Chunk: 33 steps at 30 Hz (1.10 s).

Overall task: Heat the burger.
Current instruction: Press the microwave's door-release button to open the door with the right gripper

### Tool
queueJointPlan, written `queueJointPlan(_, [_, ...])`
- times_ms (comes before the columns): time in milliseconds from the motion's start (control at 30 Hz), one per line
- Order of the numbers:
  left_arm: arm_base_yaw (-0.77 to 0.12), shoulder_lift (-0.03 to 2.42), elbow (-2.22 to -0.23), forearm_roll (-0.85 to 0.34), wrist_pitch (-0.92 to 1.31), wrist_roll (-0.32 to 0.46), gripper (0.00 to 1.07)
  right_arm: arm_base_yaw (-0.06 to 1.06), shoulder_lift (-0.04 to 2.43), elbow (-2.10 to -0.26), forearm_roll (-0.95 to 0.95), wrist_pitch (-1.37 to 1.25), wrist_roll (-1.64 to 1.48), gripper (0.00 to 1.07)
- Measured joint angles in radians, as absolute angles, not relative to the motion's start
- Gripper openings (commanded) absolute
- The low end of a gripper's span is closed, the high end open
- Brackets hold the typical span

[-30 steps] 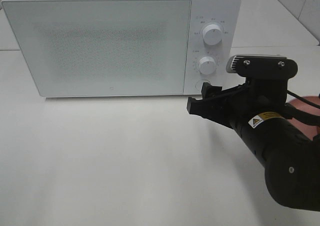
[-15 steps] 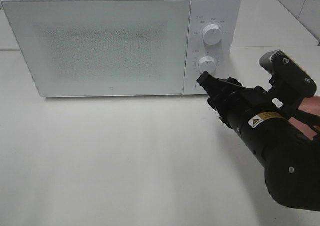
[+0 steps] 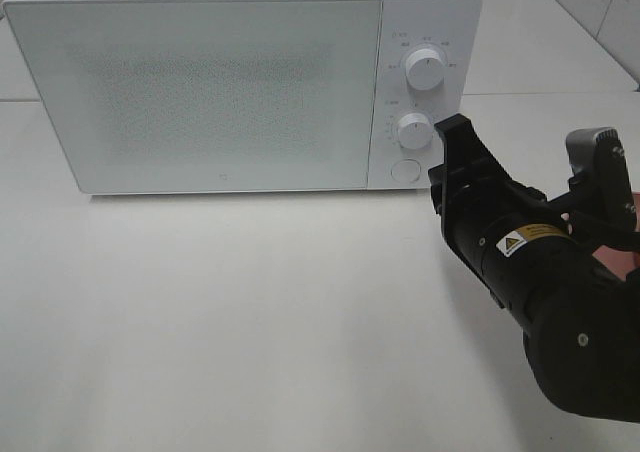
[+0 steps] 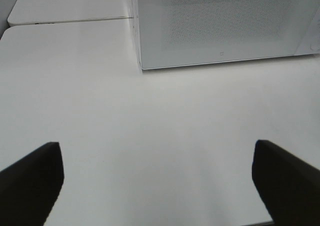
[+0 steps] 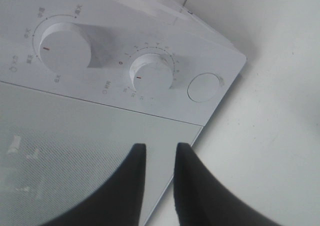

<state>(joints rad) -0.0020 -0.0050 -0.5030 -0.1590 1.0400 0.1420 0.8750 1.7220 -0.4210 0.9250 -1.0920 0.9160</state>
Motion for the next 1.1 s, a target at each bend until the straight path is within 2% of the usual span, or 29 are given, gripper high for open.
queueJointPlan(33, [-0.002,-0.005,-0.503,-0.159,1.04,0.142,0.94,0.875,1.722,-0.421,0.925,-1.082,0.985,0.12])
queueJointPlan(133, [-0.002,-0.005,-0.503,-0.159,1.04,0.142,0.94,0.875,1.722,-0.421,0.925,-1.066,1.05,0.1])
queueJointPlan(200, [-0.002,-0.005,-0.503,-0.159,1.04,0.142,0.94,0.875,1.722,-0.421,0.925,-1.043,1.13,0.03])
queueJointPlan(300, [-0.002,-0.005,-0.503,-0.159,1.04,0.142,0.94,0.875,1.722,-0.421,0.925,-1.026,1.18,0.0])
queueJointPlan(1100, [-0.002,-0.005,-0.503,-0.159,1.04,0.142,0.94,0.875,1.722,-0.421,0.941,-1.018,1.229,0.0])
